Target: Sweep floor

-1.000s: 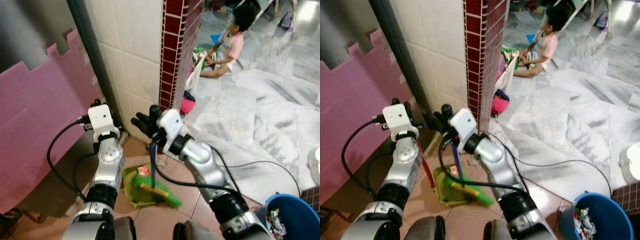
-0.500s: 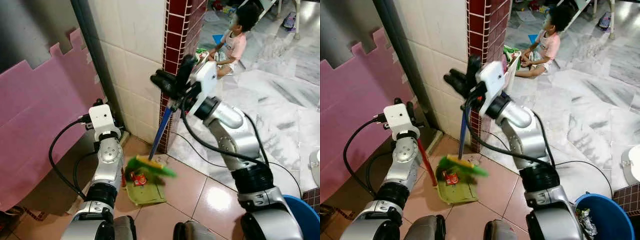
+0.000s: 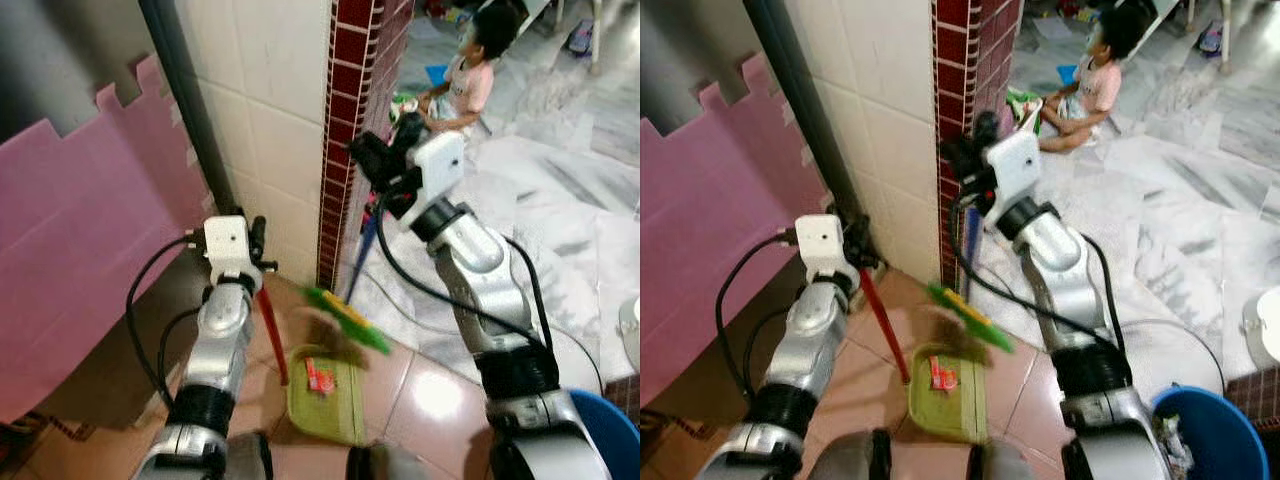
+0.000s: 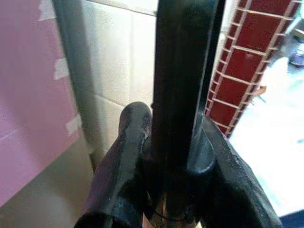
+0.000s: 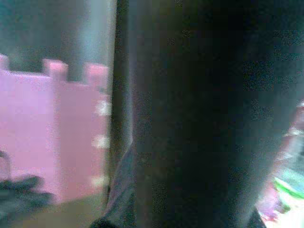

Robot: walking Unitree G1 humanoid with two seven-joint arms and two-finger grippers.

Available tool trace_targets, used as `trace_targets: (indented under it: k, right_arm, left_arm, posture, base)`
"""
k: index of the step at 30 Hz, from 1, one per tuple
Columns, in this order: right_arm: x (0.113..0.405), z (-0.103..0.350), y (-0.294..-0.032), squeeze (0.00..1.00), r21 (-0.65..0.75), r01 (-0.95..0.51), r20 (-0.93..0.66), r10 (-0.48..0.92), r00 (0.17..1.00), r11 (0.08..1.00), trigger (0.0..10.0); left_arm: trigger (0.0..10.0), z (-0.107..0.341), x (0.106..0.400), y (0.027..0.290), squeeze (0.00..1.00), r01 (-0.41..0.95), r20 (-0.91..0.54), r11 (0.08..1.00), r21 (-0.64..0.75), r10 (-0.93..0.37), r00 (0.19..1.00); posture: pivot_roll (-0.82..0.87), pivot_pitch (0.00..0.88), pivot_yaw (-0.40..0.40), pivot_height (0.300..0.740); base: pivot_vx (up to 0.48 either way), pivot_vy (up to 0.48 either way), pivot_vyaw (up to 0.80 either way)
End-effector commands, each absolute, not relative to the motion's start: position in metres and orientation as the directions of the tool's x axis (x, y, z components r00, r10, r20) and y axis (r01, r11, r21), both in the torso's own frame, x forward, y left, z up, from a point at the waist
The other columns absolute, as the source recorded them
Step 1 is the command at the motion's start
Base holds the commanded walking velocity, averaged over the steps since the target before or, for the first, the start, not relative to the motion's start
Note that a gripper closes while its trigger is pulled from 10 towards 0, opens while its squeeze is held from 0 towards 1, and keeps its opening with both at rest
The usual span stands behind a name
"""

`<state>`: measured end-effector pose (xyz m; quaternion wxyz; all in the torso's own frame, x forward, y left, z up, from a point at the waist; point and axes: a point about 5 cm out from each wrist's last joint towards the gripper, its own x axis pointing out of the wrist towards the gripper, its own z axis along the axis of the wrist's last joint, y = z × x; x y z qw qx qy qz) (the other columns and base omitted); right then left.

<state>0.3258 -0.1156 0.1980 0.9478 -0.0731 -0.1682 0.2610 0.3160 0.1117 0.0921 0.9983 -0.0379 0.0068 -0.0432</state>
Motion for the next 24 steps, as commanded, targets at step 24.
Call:
trace_targets:
  k: [24]
  right_arm:
    - [0.317,0.162,-0.143,0.0,-0.225,-0.046,0.218,0.096,0.971,0.973,10.0]
  left_arm:
    - [10.0,0.097,0.298,0.101,0.0,0.279,-0.056,0.945,-0.171,-0.292,0.955]
  posture:
    - [-0.05,0.107,0.022,0.74]
  base:
    - [0.0,0.0,-0.39]
